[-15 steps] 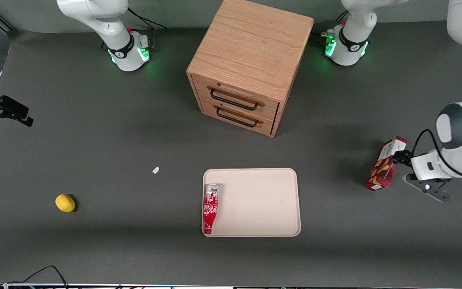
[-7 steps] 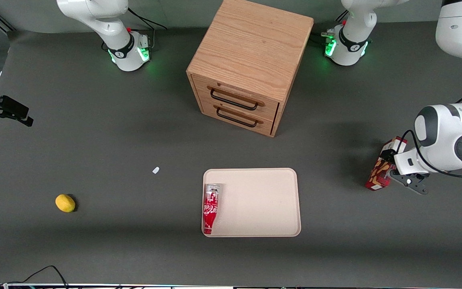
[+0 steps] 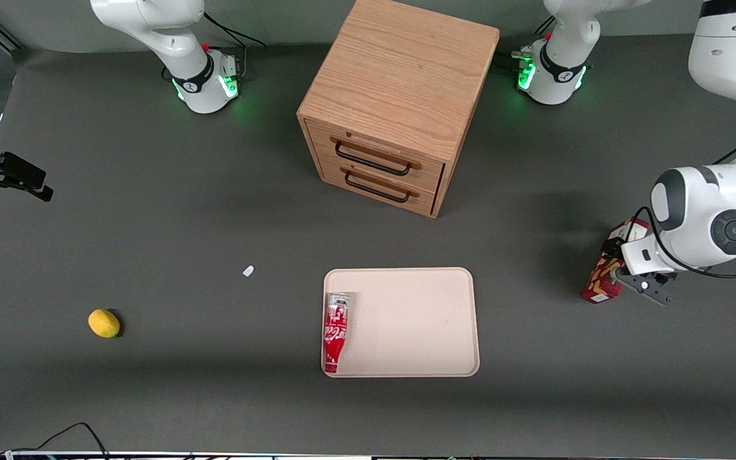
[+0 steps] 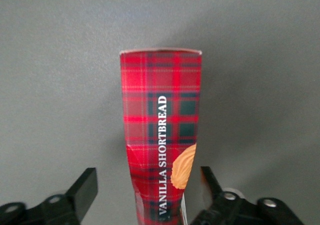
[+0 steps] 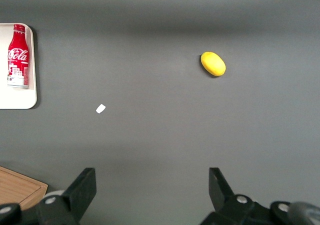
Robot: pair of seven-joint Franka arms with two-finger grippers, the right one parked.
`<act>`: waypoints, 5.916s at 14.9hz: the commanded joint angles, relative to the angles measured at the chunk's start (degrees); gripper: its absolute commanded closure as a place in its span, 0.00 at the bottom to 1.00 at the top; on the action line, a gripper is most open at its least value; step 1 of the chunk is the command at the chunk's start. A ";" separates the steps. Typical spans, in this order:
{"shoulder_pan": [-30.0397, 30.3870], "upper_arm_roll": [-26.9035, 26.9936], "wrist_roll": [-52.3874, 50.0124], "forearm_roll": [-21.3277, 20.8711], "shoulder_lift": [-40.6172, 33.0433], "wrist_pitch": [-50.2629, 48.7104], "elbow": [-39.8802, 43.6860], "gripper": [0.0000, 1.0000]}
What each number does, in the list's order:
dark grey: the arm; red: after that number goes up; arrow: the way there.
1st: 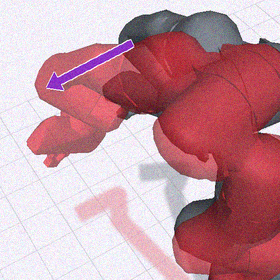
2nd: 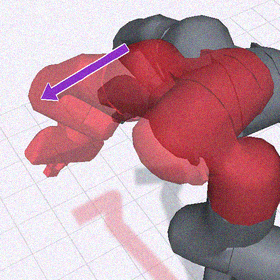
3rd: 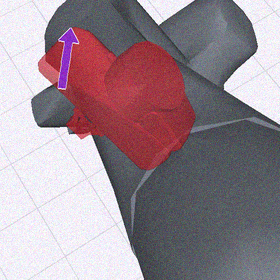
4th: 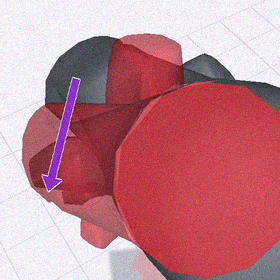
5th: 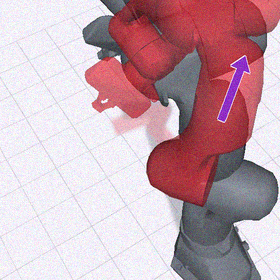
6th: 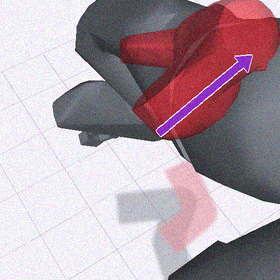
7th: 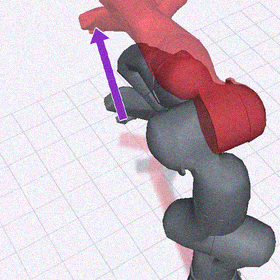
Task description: Place red cookie box on tray
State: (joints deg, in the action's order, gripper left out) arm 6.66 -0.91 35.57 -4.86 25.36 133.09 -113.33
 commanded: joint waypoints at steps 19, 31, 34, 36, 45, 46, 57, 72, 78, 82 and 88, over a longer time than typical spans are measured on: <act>-5.60 -0.76 -11.89 2.92 -2.69 -30.93 26.54 1.00; -18.34 -9.47 -50.41 2.92 14.09 -29.66 46.70 1.00; -20.37 -9.38 -55.24 2.84 17.96 -23.42 46.97 1.00; -21.16 -9.38 -56.83 2.84 20.59 -19.29 47.14 1.00; -23.10 -8.94 -63.60 2.48 26.84 -13.04 46.80 1.00; -23.10 -8.94 -63.61 2.48 27.11 -12.94 46.71 1.00; -22.75 -8.94 -63.78 0.73 24.57 -12.94 46.44 0.00; -8.00 -8.94 -58.52 4.51 -7.58 -31.13 31.70 0.00; 2.12 -8.85 -40.77 4.24 -24.55 -35.08 18.06 0.00; 4.23 -8.68 -35.93 4.07 -31.24 -34.74 11.30 0.00; 4.06 -8.76 -35.04 4.15 -33.10 -37.10 11.28 0.00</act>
State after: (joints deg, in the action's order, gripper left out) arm 10.34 -9.41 -0.80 -1.06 -5.78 97.06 -100.59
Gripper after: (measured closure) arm 0.000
